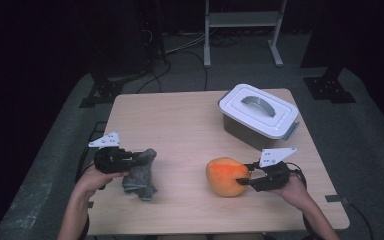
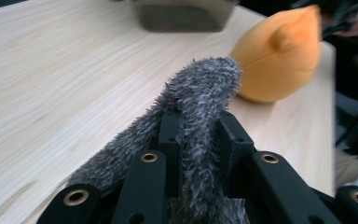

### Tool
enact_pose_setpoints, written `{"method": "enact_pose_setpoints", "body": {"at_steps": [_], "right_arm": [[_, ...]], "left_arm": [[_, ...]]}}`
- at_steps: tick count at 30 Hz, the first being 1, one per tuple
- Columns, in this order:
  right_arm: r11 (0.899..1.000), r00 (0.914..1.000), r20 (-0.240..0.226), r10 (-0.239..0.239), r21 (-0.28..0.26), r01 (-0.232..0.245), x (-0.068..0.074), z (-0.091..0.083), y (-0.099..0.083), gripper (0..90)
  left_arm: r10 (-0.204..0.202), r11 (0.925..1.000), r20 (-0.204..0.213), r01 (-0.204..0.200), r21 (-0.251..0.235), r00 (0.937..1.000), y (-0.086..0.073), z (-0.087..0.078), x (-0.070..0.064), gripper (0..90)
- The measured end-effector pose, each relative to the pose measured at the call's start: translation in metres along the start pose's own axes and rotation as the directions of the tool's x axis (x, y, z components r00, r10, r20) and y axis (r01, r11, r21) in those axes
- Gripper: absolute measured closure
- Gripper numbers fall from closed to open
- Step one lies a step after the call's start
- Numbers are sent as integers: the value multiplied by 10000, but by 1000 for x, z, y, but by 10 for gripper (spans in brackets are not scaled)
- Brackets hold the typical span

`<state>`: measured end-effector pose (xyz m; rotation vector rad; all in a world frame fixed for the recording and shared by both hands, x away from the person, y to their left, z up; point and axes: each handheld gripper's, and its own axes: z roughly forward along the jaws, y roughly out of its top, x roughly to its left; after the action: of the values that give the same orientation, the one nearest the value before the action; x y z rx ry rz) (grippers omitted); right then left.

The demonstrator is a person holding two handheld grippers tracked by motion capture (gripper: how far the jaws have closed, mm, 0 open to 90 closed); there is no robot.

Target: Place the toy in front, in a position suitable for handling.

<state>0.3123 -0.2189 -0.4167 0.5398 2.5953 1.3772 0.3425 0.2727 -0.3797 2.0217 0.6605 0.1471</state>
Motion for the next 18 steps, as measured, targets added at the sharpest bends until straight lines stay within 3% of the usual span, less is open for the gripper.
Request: {"method": "enact_pose_setpoints", "body": {"at_steps": [4,7,8,12,15,18], "right_arm": [[9999,9999,73,107,-35,-107,-2,-1,0,501],[10000,9999,98,94,-19,-94,-1,-1,0,502],[10000,9999,98,94,-19,-94,-1,-1,0,502],[9999,9998,139,147,-26,-146,-1,-2,0,506],[9998,9995,262,166,-67,-164,-2,-5,-1,509],[9997,9984,512,232,-22,-231,-4,-11,-1,509]], "left_arm": [[-237,9997,22,237,-58,9997,-10,7,4,719],[-318,9995,276,318,18,9991,-21,31,1,681],[-318,9995,276,318,18,9991,-21,31,1,662],[-404,9992,480,401,77,9980,-27,56,-4,566],[-344,9994,433,345,-12,9985,-25,59,-6,468],[-289,9995,425,292,-73,9987,-26,60,-8,436]]}}
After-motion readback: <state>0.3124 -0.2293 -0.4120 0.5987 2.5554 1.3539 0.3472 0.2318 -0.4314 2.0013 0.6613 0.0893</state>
